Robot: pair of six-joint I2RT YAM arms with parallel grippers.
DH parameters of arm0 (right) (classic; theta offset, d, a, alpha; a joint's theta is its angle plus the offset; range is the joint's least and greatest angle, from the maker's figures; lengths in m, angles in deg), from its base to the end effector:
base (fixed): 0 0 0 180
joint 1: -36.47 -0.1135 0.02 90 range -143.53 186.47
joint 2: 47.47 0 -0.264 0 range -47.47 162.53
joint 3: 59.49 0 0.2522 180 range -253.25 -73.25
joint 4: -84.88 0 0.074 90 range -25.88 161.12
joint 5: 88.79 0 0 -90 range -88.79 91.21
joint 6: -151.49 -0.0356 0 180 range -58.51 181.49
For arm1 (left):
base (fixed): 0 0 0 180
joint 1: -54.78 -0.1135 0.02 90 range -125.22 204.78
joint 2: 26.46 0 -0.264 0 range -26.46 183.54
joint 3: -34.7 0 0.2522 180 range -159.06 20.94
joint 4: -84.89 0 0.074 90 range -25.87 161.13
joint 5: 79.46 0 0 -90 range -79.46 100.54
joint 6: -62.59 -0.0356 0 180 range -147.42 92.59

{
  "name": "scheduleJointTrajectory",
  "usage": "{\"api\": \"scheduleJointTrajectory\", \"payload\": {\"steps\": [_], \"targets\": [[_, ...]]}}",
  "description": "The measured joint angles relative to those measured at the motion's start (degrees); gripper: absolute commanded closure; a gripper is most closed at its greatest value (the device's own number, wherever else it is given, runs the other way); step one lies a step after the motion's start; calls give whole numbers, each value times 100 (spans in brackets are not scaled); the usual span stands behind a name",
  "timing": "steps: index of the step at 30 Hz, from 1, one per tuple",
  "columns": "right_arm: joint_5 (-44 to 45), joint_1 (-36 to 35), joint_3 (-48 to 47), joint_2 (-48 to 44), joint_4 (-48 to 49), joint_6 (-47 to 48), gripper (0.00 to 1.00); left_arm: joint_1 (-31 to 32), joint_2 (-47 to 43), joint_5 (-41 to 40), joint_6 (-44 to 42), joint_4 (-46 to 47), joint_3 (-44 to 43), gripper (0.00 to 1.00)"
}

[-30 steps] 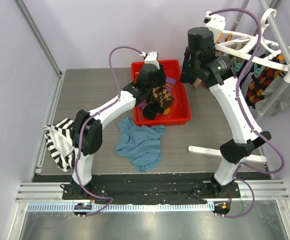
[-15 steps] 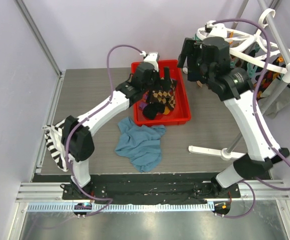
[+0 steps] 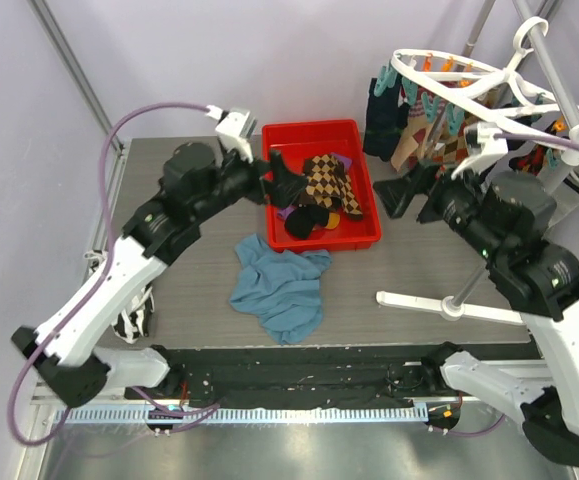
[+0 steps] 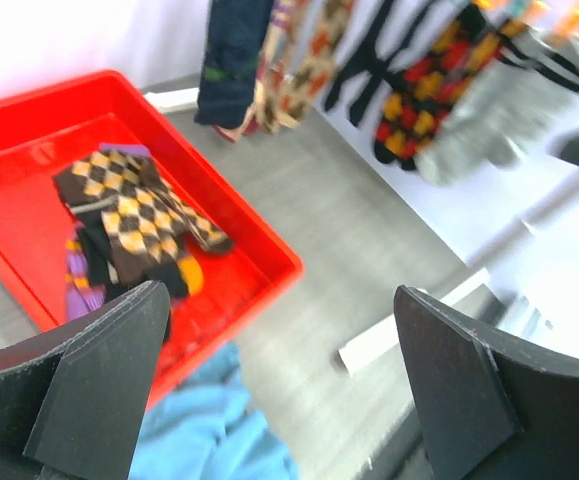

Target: Remove the socks clipped to the hanger

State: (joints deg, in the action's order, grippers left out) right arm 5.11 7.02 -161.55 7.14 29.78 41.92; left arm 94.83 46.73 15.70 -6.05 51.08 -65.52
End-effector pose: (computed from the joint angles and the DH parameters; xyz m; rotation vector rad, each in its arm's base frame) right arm 0.1285 0.0698 0.4999 -0.0981 1.7353 0.5766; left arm 0.2100 -0.1807 0.4679 0.3564 1.7307 -0.8691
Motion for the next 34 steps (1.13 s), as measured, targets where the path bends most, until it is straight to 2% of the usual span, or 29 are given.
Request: {"api": "scheduleJointTrajectory", "payload": {"steps": [8,13,34], "targets": [[-739,0,1451,-824,415,-389,0,0,-1843,417,-35,-179,1360,0],[-964,0,2050,-1113,667,-595,0,0,-2509,402,101,-164,1853,0],[-1211,0,2033,-1213,1010,-723,0,0,-2439,328,229,-149,1943,0]]}}
